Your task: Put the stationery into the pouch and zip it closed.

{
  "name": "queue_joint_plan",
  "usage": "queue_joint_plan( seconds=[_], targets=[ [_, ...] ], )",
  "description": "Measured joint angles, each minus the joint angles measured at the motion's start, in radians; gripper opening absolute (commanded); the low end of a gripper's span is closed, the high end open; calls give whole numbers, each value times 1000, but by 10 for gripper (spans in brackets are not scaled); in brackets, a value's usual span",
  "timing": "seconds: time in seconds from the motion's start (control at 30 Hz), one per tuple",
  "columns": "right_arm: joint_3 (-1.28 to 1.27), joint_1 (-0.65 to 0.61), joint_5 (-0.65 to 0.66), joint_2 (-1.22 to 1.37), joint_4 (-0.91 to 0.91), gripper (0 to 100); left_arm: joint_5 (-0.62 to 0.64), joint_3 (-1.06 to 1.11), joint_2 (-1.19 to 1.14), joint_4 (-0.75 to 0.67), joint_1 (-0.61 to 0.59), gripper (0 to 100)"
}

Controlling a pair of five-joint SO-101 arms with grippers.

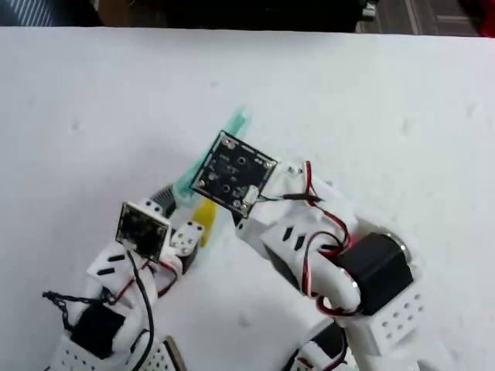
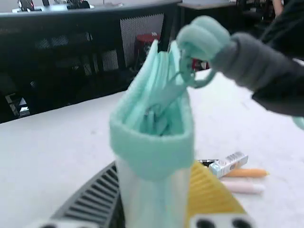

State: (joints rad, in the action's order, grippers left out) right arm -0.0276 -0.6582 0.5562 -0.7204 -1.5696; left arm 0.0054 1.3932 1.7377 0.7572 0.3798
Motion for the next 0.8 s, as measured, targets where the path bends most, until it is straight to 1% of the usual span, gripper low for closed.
queue_joint_plan(
  seconds=[0.07, 0.13, 0.37, 0.43, 0.53, 0.57, 0.63, 0.8],
  targets=[
    [0, 0, -6, 6, 9, 17, 2, -20, -2, 83, 0, 249],
    [0, 0, -31, 9, 29, 17, 3, -20, -5, 132, 2, 249],
    [0, 0, -44, 9, 78, 17, 3, -20, -3, 149, 2, 245],
    [0, 0, -44, 9, 81, 17, 3, -20, -3, 149, 2, 199],
    [0, 0, -44, 9, 84, 17, 3, -20, -3, 149, 2, 41],
    [0, 0, -44, 9, 84, 17, 3, -20, -3, 149, 2, 8],
    [0, 0, -44, 9, 84, 17, 3, -20, -3, 149, 2, 58],
    [-41, 0, -46, 11, 161, 17, 5, -20, -3, 147, 3, 63]
  ],
)
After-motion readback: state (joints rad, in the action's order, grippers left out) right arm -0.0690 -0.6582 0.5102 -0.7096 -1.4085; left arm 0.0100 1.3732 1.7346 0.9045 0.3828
